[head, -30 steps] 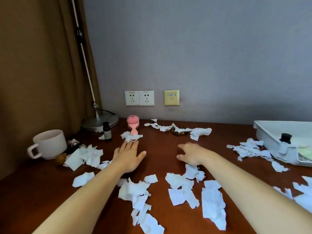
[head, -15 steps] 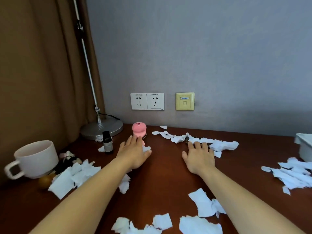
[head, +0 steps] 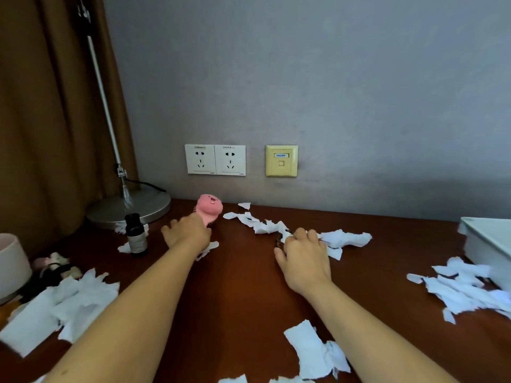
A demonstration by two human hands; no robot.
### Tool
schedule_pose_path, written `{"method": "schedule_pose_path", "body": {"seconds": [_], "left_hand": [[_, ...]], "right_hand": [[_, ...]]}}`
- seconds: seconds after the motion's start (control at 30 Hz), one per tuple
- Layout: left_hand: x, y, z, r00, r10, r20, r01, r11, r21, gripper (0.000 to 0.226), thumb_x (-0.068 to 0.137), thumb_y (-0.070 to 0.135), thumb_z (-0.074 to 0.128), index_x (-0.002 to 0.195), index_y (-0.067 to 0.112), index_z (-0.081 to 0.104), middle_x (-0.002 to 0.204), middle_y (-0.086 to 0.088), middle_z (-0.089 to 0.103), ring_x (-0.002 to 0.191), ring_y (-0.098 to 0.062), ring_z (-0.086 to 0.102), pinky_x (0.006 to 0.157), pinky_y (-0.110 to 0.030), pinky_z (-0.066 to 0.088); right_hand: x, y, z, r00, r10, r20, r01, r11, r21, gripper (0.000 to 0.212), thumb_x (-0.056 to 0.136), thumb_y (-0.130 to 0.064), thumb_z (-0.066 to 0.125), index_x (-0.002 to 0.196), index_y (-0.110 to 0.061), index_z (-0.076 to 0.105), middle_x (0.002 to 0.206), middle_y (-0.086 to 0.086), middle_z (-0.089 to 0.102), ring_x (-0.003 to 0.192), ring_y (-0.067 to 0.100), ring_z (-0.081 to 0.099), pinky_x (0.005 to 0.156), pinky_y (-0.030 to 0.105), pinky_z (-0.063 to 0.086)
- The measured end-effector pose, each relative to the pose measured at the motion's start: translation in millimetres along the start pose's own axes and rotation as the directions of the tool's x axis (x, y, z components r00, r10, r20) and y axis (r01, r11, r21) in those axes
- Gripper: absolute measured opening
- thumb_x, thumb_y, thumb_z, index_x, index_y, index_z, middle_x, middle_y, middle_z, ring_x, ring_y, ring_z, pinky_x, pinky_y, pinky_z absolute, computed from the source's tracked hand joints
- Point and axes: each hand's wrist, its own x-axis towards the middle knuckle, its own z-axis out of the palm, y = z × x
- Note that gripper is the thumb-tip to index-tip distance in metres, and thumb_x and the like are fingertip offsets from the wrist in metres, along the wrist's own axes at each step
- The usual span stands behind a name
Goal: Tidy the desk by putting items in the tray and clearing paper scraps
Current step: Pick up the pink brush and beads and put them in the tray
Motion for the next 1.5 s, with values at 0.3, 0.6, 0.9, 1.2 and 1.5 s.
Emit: {"method": "schedule_pose_path", "body": {"seconds": [0.3,0.6,0.9,1.2,1.5], "left_hand": [[-18.5,-5.4,-7.8,0.985,0.169,-0.047,-0.164,0.982,0.096,0.024,0.092,0.032,0.052,0.109,0.019,0.063,0.111,-0.007,0.066,0.11,-0.025,0.058,0.095,-0.036,0.033],[-67.6,-18.0,-39.1,0.932,0.357,-0.06,-0.354,0.934,0.059,0.019,0.095,0.024,0.045,0.098,0.023,0.064,0.102,-0.003,0.068,0.104,-0.026,0.06,0.081,-0.033,0.032],[-131.7,-29.7,-60.1,0.887,0.46,-0.04,-0.46,0.875,-0.147,0.017,0.094,0.024,0.046,0.095,0.021,0.063,0.095,-0.005,0.068,0.095,-0.029,0.061,0.073,-0.031,0.04],[-174.6,-18.2,-92.8,0.855,0.517,0.037,-0.432,0.751,-0.499,0.021,0.096,0.013,0.042,0.092,0.01,0.062,0.083,-0.004,0.069,0.083,-0.022,0.066,0.075,-0.031,0.05],[-217.6,33.4,-122.6,0.821,0.571,0.008,-0.439,0.64,-0.631,0.027,0.098,0.021,0.04,0.093,0.013,0.065,0.096,-0.01,0.065,0.088,-0.024,0.056,0.074,-0.031,0.041]], "right_hand": [[-15.2,6.6,-4.9,0.988,-0.145,0.053,0.13,0.966,0.222,0.025,0.091,-0.05,0.048,0.084,-0.026,0.048,0.112,-0.004,0.054,0.116,0.019,0.041,0.1,0.033,0.033],[-49.8,12.7,-18.9,0.99,-0.12,0.073,0.102,0.973,0.209,0.018,0.098,-0.034,0.042,0.091,-0.021,0.051,0.116,-0.001,0.049,0.119,0.02,0.041,0.1,0.033,0.031],[-72.4,29.4,-55.2,0.988,-0.139,0.066,0.128,0.979,0.157,0.033,0.102,-0.027,0.03,0.116,-0.009,0.054,0.122,0.006,0.05,0.114,0.024,0.043,0.098,0.033,0.034],[-88.6,46.6,-124.1,0.98,-0.11,-0.165,0.15,0.956,0.251,0.023,0.102,-0.03,0.029,0.087,-0.018,0.041,0.09,0.005,0.056,0.092,0.028,0.054,0.068,0.033,0.033],[-111.2,99.1,-175.3,0.969,-0.062,-0.24,0.14,0.936,0.322,0.015,0.098,-0.028,0.044,0.086,-0.021,0.048,0.071,-0.004,0.053,0.078,0.027,0.053,0.069,0.031,0.039]]}}
